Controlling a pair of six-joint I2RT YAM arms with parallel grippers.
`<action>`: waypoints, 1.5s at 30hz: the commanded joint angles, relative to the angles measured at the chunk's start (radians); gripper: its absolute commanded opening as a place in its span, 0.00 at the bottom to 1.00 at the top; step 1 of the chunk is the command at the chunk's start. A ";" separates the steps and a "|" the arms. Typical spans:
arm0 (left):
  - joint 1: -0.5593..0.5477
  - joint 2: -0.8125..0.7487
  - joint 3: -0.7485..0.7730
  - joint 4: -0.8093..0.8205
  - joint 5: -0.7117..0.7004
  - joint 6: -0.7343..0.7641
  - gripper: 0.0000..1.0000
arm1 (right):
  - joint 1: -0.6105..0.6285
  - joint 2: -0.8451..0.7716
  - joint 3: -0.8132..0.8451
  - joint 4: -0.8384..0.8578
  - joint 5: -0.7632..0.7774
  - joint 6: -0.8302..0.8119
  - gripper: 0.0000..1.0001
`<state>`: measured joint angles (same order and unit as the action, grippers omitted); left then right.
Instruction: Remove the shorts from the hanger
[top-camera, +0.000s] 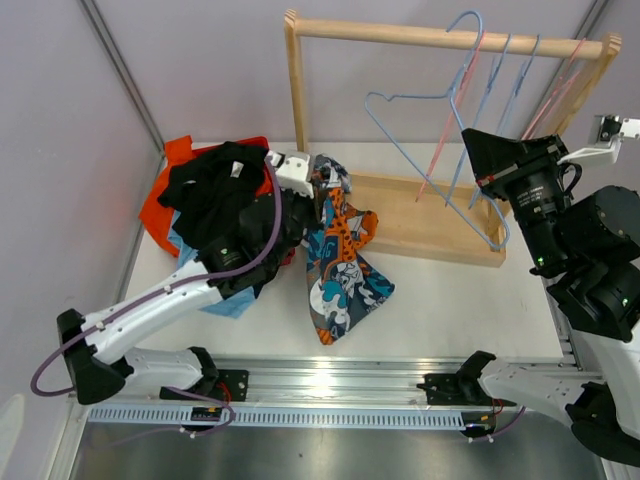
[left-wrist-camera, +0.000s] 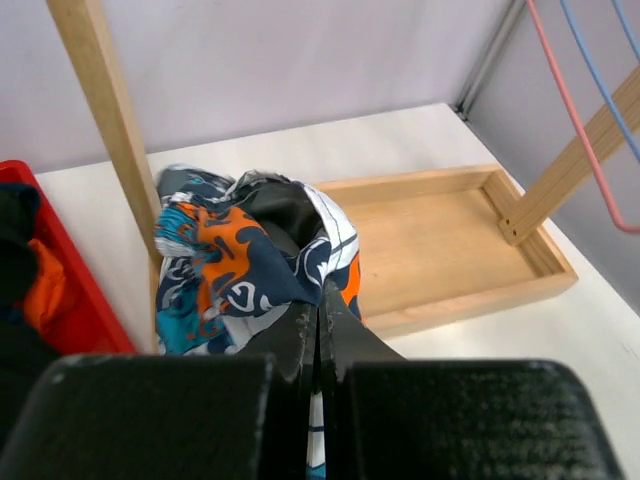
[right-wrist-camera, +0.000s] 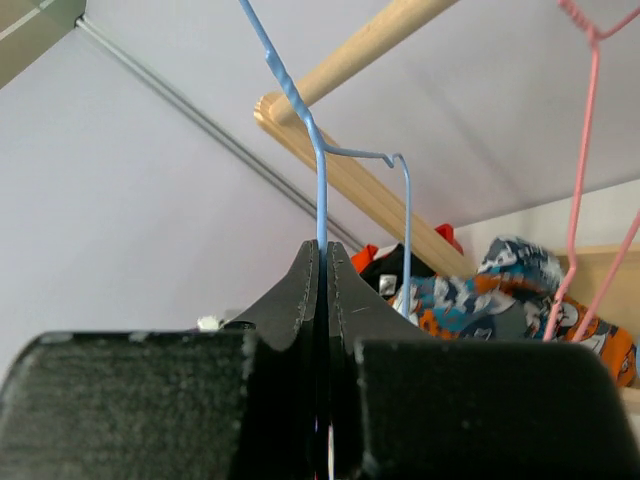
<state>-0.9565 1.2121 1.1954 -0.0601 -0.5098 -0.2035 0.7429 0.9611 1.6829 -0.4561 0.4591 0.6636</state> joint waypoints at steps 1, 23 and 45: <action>-0.016 -0.121 0.034 -0.124 0.047 0.009 0.00 | 0.004 0.062 0.057 0.031 0.067 -0.071 0.00; -0.035 -0.350 0.342 -0.529 -0.394 0.303 0.00 | -0.180 0.351 0.100 0.148 -0.022 -0.145 0.00; 0.953 0.314 0.832 -0.485 0.322 0.049 0.01 | -0.218 0.061 -0.253 0.134 -0.060 -0.084 0.48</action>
<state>-0.0357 1.4937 2.0914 -0.6052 -0.3073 -0.0856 0.5320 1.0863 1.4559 -0.2764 0.3916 0.5972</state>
